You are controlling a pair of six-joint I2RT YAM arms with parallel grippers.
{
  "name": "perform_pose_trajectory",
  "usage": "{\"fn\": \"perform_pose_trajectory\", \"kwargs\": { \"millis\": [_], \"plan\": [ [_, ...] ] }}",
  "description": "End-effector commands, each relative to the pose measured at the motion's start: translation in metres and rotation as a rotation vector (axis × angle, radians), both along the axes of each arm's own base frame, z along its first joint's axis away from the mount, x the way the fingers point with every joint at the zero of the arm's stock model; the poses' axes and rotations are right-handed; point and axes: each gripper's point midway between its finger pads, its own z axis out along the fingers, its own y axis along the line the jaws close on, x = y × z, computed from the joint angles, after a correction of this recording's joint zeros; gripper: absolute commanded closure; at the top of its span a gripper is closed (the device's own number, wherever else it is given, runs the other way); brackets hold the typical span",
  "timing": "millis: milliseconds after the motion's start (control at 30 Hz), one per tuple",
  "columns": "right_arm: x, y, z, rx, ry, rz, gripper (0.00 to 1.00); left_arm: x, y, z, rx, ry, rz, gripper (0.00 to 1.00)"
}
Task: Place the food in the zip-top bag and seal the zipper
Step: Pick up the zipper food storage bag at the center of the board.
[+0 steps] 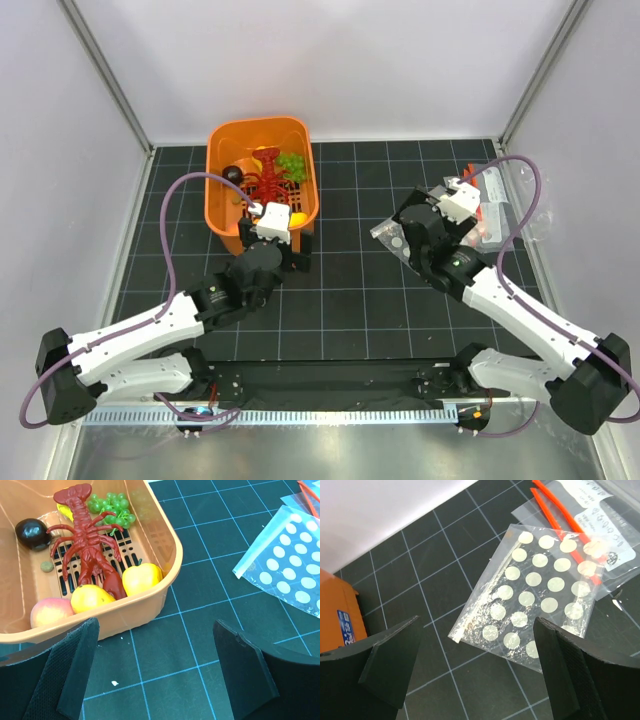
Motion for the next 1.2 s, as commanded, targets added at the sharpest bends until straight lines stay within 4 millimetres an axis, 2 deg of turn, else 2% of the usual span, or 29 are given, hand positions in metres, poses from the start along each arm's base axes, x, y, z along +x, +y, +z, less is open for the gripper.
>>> {"fn": "perform_pose_trajectory", "kwargs": {
  "millis": [0, 67, 100, 200, 233, 400, 433, 467, 533, 600, 633, 700, 733, 933, 1000, 1100, 1133, 1167],
  "plan": [
    [0.008, 0.012, 0.005, 0.001, -0.011, 0.048, 0.0, 0.002, -0.003, 0.02, -0.072, -0.034, 0.006, 0.0],
    [0.014, 0.019, 0.001, -0.011, -0.003, 0.078, 0.0, 0.002, -0.002, 0.02, -0.066, -0.035, 0.01, 0.0],
    [0.02, 0.033, -0.015, -0.052, 0.055, 0.149, 0.0, 0.003, -0.001, 0.02, -0.063, -0.037, 0.016, 0.0],
    [0.032, 0.057, -0.039, -0.066, 0.134, 0.256, 0.0, 0.002, 0.0, 0.021, -0.069, -0.037, 0.015, 0.0],
    [0.04, 0.065, -0.054, -0.079, 0.175, 0.266, 0.0, 0.002, 0.0, 0.022, -0.075, -0.037, 0.014, 0.0],
    [0.065, 0.075, -0.094, -0.121, 0.28, 0.244, 0.02, 0.002, -0.001, 0.019, -0.07, -0.034, 0.011, 0.0],
    [0.072, 0.08, -0.091, -0.119, 0.281, 0.249, 0.03, 0.002, -0.002, 0.018, -0.07, -0.032, 0.008, 0.0],
    [0.078, 0.081, -0.105, -0.133, 0.314, 0.248, 0.04, 0.002, -0.003, 0.019, -0.07, -0.032, 0.008, 0.0],
    [0.087, 0.079, -0.107, -0.134, 0.321, 0.218, 0.04, 0.003, -0.003, 0.019, -0.068, -0.031, 0.007, 0.0],
    [0.093, 0.077, -0.124, -0.126, 0.355, 0.206, 0.04, 0.002, -0.004, 0.019, -0.07, -0.031, 0.004, 0.0],
    [0.098, 0.069, -0.13, -0.112, 0.367, 0.187, 0.04, 0.002, -0.004, 0.018, -0.069, -0.029, 0.001, 0.0],
    [0.1, 0.073, -0.151, -0.059, 0.408, 0.216, 0.07, 0.002, -0.005, 0.019, -0.073, -0.03, -0.002, 0.0],
    [0.106, 0.068, -0.154, -0.032, 0.412, 0.212, 0.07, 0.002, -0.005, 0.019, -0.074, -0.028, -0.003, 0.0],
    [0.107, 0.061, -0.182, 0.058, 0.489, 0.205, 0.12, 0.001, -0.005, 0.018, -0.073, -0.028, -0.006, 0.0],
    [0.106, 0.049, -0.182, 0.04, 0.5, 0.135, 0.15, 0.001, -0.005, 0.019, -0.074, -0.029, -0.006, 0.0],
    [0.099, 0.041, -0.184, 0.034, 0.519, 0.095, 0.23, 0.001, -0.006, 0.018, -0.073, -0.026, -0.008, 0.0],
    [0.097, 0.044, -0.185, 0.046, 0.527, 0.106, 0.4, 0.001, -0.006, 0.017, -0.073, -0.025, -0.009, 0.0],
    [0.096, 0.046, -0.182, 0.056, 0.524, 0.118, 0.46, 0.001, -0.006, 0.018, -0.073, -0.026, -0.009, 0.0]
  ]
}}
